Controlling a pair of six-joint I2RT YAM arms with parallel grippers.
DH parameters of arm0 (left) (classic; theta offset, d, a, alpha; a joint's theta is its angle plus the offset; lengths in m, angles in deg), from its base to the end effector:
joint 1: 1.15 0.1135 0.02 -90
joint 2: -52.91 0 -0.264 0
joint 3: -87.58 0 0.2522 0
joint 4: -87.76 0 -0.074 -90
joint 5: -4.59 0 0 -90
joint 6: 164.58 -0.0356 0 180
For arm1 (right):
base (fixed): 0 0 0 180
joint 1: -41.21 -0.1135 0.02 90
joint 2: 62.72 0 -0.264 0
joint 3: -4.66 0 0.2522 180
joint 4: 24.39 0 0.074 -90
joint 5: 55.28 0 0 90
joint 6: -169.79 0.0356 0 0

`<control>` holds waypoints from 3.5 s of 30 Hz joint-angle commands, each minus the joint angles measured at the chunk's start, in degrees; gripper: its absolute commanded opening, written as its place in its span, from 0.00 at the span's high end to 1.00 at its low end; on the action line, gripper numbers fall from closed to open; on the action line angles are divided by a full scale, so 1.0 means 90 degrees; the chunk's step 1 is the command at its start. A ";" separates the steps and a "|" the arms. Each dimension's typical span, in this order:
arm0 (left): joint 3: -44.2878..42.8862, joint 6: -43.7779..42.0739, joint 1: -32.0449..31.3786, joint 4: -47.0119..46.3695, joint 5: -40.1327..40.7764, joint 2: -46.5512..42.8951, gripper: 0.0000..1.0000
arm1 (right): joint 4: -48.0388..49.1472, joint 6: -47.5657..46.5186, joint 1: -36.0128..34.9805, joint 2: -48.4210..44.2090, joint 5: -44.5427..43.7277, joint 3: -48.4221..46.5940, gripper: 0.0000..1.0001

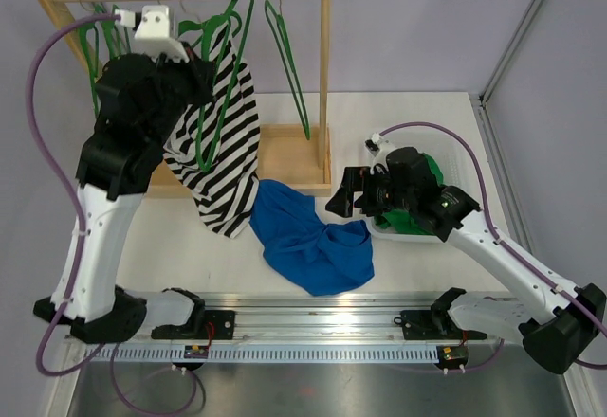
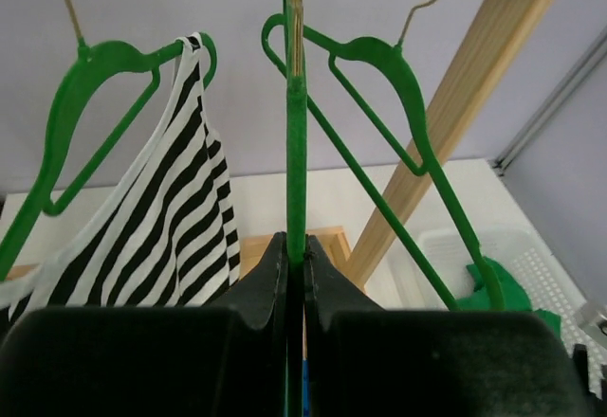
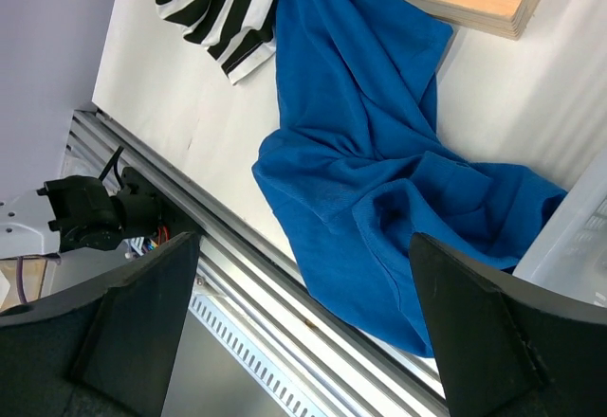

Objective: Remove the tank top from the hanger

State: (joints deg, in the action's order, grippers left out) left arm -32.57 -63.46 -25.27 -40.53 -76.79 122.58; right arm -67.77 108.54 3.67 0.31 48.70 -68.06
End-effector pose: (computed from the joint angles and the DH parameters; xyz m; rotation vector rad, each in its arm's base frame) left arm 0.1828 -0.0760 0.5533 0.0638 1.6023 -0.3589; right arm 0.1844 0.1526 0.3310 -0.3246 2.2668 0.9032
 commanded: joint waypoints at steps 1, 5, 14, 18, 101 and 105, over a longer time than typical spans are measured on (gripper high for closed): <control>-0.1214 -0.0434 0.0004 -0.0018 0.0409 0.0929 1.00 | 0.0274 0.0008 -0.0018 -0.0235 -0.0244 -0.0021 0.00; -0.1820 -0.0658 0.0004 -0.0340 0.0604 0.1701 1.00 | 0.0381 0.0086 -0.0018 -0.0225 -0.0157 0.0037 0.01; -0.3130 -0.1118 0.0004 -0.0272 0.0614 0.3136 1.00 | 0.0684 0.0291 -0.0018 -0.0099 0.0283 0.0291 0.01; -0.2820 -0.1001 -0.0015 -0.0028 0.0663 0.3187 1.00 | 0.0811 0.0321 -0.0018 -0.0050 0.0381 0.0399 0.00; 0.6196 0.0181 -0.0240 -0.0555 0.3455 -0.5710 0.01 | -0.1777 -0.2307 0.1286 0.0917 -0.4177 -0.4017 1.00; 0.6108 0.0288 -0.0230 -0.0526 0.3524 -0.5739 0.01 | -0.0929 -0.1732 0.2411 0.0927 -0.3010 -0.2274 1.00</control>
State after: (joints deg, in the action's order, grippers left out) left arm 22.92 -62.28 -27.63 -42.15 -47.80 71.82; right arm -80.74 89.57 19.87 7.50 10.71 -97.00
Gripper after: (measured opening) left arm 0.988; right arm 0.049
